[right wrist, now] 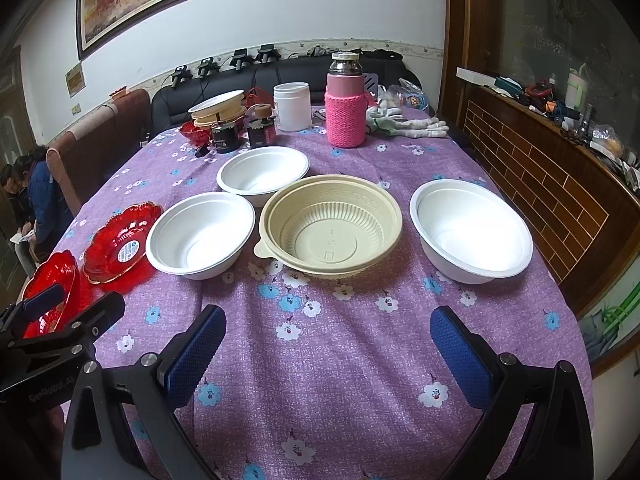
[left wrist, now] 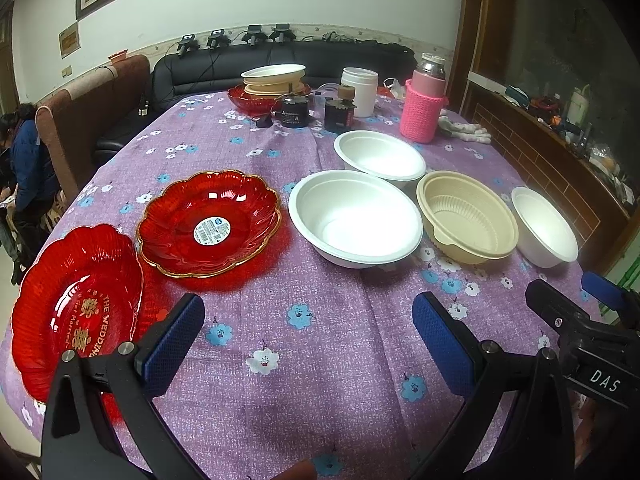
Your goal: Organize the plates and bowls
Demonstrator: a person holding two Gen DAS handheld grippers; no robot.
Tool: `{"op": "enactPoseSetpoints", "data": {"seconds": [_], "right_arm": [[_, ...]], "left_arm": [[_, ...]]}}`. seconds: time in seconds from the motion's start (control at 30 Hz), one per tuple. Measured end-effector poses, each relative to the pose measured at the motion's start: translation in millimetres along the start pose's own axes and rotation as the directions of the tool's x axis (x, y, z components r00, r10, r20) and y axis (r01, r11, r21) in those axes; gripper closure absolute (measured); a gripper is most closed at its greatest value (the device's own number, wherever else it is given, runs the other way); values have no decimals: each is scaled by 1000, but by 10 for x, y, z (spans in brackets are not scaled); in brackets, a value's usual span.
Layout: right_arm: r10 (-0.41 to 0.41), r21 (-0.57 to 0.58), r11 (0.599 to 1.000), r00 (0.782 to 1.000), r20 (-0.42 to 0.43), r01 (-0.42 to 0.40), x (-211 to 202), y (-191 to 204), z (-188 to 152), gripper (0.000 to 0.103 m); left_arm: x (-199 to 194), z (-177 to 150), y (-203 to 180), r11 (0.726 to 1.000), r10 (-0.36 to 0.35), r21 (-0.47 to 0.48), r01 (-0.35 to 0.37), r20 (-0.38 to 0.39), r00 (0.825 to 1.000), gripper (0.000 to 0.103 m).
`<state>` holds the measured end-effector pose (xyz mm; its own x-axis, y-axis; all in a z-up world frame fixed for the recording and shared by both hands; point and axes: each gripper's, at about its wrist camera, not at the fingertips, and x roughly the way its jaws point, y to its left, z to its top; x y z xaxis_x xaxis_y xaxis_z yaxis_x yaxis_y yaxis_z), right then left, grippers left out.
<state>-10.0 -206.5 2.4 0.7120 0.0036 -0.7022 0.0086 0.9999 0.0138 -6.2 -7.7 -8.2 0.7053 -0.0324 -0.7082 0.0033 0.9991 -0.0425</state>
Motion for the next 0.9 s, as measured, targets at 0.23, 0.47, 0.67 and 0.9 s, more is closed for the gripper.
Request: {"op": "enactPoseSetpoints", "data": {"seconds": [0.23,0.47,0.67,0.9], "right_arm": [[3,0,1000,1000,3,-3,-2,-2,5,0],[2,0,1000,1000,3,-2,-8,1,5,0],[4,-2,1000,1000,5,-4,-5,2,6,0],[4,-1,1000,1000,7,-4,-7,4,7,0]], "left_arm": [[-1,-3,-6,1000,-1,1,1,-2,1000,0],[0,-1,-9,1000,-2,3,2,-2,1000,0],[1,-2,-20,1000,-2,5,2,-2,1000,0],[3,-5,-24,1000,-3,6,3,-2,1000,0]]}}
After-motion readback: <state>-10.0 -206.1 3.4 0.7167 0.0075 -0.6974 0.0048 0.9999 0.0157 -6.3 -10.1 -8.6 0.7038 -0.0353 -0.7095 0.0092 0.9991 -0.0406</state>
